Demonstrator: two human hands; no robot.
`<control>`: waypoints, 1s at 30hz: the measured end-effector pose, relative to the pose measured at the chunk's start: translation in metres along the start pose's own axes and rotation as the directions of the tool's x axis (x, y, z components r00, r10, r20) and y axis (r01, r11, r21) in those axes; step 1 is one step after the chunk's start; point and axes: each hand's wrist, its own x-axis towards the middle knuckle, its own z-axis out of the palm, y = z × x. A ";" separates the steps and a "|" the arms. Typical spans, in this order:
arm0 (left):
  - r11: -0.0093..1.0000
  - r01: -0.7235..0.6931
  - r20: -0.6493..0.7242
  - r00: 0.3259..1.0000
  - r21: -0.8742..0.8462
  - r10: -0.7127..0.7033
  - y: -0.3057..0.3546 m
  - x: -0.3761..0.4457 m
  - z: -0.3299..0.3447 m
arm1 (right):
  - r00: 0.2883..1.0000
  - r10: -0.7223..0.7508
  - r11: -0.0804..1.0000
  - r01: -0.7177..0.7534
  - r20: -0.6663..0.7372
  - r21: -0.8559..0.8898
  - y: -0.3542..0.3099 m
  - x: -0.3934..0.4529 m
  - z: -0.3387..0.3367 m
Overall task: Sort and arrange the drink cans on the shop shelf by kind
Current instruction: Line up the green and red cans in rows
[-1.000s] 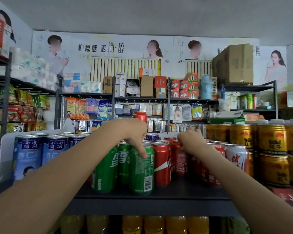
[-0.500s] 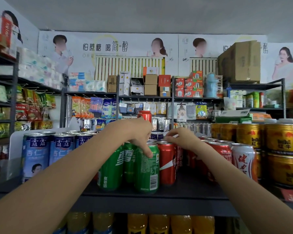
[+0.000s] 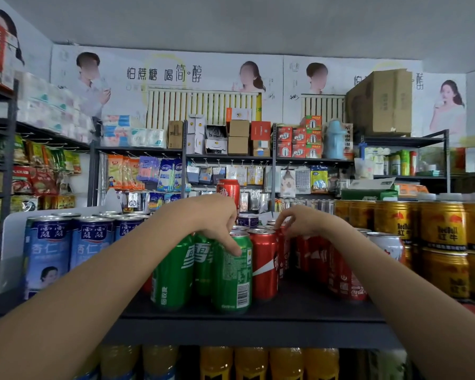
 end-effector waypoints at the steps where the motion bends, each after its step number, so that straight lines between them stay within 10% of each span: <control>1: 1.000 0.003 0.003 1.000 -0.009 -0.003 0.001 -0.001 0.000 | 0.999 -0.025 1.000 0.025 -0.022 -0.009 0.001 0.000 0.002; 8: 1.000 -0.001 -0.009 1.000 -0.017 0.000 0.001 -0.001 0.001 | 0.967 -0.014 1.000 0.010 -0.255 -0.018 0.001 0.005 0.025; 19: 0.999 -0.008 -0.042 0.999 -0.047 0.006 0.000 -0.004 0.003 | 0.915 -0.067 0.859 -0.150 -0.399 -0.489 -0.004 0.001 0.014; 24: 0.998 -0.010 -0.059 0.998 -0.059 0.006 -0.001 -0.006 0.005 | 0.956 -0.264 0.964 0.264 -0.123 -0.021 -0.026 -0.010 0.006; 30: 0.999 -0.022 -0.079 0.997 -0.029 0.020 -0.002 -0.009 0.007 | 0.965 -0.241 0.970 0.243 0.105 -0.009 -0.028 -0.017 0.021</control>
